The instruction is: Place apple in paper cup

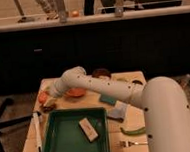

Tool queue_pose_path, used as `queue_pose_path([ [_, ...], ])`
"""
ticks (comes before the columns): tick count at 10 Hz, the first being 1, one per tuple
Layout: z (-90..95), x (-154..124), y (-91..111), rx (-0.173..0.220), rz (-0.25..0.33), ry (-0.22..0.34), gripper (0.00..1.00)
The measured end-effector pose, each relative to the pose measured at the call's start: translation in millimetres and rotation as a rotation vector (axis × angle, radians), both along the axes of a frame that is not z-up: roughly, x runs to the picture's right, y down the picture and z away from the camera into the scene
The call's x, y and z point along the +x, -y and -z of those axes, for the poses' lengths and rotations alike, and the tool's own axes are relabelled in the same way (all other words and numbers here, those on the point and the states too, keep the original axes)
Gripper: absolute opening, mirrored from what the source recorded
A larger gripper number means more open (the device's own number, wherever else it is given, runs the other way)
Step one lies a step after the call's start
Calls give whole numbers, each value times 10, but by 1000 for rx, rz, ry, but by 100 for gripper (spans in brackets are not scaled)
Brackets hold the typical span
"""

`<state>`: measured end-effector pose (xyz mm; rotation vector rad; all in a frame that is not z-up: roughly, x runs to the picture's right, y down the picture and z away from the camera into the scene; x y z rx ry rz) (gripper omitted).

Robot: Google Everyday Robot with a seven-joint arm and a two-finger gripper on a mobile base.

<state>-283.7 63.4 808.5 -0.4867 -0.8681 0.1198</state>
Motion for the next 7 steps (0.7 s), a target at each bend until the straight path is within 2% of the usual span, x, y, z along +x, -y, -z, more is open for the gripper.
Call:
queue_pose_path([
  [5,-296,-196,367,29,-4,-27,0],
  [7,-273,-212,476,49,-17,-31,0],
])
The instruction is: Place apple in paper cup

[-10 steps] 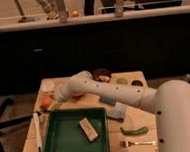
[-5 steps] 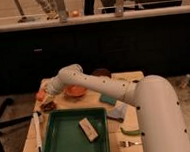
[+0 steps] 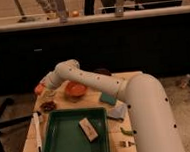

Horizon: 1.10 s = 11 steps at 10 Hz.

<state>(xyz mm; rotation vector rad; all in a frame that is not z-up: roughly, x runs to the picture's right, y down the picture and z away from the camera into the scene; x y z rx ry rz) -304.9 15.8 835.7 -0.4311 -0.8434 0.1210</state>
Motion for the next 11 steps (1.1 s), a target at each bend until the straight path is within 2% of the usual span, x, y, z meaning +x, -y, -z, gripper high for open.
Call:
queue_pose_path([
  [6,-55,54,206,22,-39,-28,0],
  [11,-283,97,263,2,-68,-53,0],
])
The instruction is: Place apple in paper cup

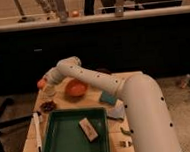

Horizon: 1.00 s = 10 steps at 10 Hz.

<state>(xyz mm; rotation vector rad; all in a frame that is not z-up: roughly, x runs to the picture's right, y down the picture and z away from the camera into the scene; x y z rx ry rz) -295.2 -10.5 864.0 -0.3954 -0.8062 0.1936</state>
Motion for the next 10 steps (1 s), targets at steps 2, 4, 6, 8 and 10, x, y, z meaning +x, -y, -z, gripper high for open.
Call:
queue_pose_path([
  [2,-70,-7,20,-3,-7,-3,0],
  [4,-110,-27,37,-4,-10,-1,0],
  [6,-169,-88,77,-6,-12,0,0],
  [8,-218,-39,79,-14,-17,-3,1],
  [10,-232,-18,78,-19,-16,-4,3],
])
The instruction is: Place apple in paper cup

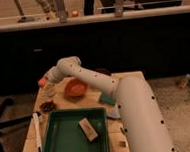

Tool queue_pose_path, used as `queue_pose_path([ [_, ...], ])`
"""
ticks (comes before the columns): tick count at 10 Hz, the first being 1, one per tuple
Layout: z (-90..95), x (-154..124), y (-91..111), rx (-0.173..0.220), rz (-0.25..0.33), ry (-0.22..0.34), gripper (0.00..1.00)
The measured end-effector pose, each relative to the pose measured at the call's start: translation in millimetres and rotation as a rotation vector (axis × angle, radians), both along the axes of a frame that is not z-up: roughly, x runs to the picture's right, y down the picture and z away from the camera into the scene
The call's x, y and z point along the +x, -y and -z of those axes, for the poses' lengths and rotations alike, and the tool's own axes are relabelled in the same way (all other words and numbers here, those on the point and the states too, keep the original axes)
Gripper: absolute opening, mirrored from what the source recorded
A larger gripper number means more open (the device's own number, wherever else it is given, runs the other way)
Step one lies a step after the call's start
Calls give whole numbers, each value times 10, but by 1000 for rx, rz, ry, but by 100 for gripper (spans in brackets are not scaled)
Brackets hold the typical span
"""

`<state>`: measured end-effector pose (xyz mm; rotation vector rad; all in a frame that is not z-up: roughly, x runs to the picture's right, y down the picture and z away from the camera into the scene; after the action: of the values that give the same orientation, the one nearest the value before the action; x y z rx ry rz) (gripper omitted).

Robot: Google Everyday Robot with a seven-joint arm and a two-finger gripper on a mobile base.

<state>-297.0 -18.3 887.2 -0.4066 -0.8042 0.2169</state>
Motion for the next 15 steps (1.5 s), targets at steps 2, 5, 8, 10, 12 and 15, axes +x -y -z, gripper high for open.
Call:
queue_pose_path([
  [2,2,-9,-4,0,1,1,3],
  [5,-7,-3,-11,-1,1,0,3],
  [8,-9,3,-10,-1,0,-1,3],
  [10,-11,10,-9,-2,0,-1,3],
  [12,-11,13,-8,-1,0,-1,3],
  [15,-11,12,-8,-2,0,-1,6],
])
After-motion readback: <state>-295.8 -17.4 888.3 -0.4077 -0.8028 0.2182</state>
